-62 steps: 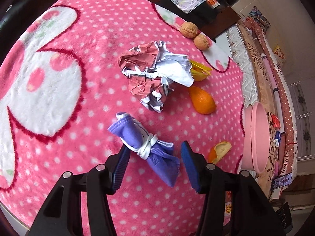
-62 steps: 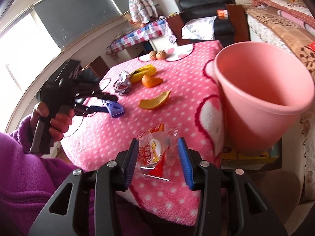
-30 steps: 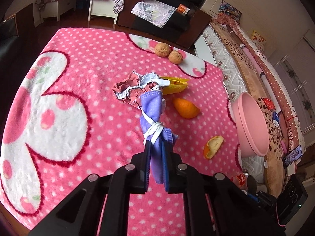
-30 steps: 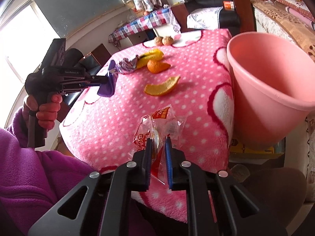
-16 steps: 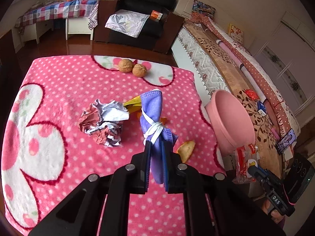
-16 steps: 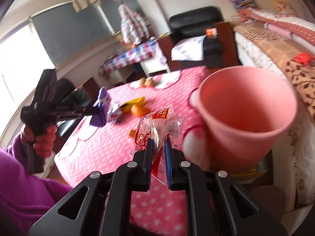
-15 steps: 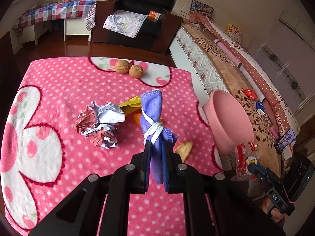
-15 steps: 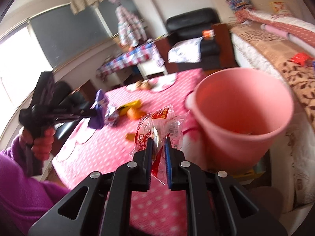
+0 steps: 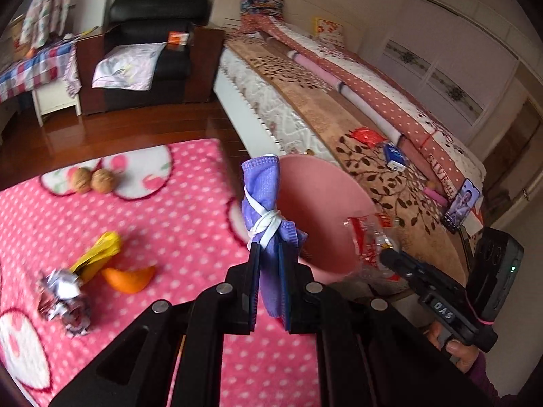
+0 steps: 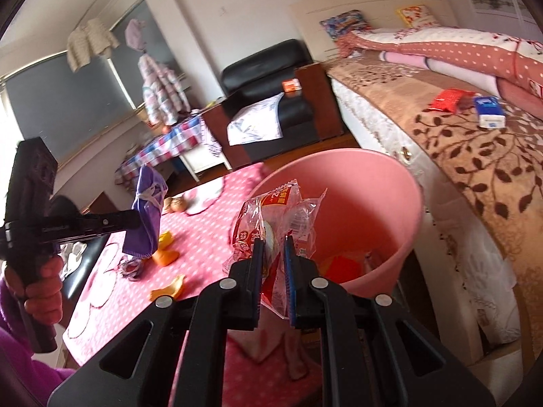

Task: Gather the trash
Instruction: 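Carry the purple cloth and snack bag over the pink basin, then open both tools over the basin to drop the cloth and bag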

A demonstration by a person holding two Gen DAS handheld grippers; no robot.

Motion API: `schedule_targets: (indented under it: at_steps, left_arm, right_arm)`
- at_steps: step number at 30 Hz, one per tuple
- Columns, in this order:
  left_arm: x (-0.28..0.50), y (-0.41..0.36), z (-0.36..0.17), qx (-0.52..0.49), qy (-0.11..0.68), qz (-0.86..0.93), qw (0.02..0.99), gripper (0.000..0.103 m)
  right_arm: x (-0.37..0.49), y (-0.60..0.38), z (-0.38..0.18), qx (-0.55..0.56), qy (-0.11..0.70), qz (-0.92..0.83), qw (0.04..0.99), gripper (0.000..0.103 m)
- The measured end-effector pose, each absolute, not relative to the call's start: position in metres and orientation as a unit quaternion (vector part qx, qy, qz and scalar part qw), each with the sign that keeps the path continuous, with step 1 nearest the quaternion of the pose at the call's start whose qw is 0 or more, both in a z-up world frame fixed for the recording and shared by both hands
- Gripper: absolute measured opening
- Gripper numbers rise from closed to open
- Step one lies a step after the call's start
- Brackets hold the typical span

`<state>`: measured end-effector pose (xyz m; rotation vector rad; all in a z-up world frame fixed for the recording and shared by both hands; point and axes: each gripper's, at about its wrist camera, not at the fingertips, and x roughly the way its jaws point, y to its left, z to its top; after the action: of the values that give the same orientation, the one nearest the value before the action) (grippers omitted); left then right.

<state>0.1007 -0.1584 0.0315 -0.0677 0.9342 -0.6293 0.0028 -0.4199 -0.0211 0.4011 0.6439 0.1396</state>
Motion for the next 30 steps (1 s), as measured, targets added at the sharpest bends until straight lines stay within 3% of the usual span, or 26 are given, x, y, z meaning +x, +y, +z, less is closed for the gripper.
schedule_targets:
  at_steps: [12,30]
  left_arm:
    - [0.127,-0.235,0.005,0.001,0.460,-0.323,0.827,0.010]
    - [0.135,-0.250,-0.014,0.003,0.479,-0.315,0.819,0.010]
  right_arm:
    - [0.014,-0.449,-0.038,0.210,0.316,0.022,0.925,0.012]
    - [0.019,-0.448,-0.044,0.213,0.321,0.020,0.922,0.012]
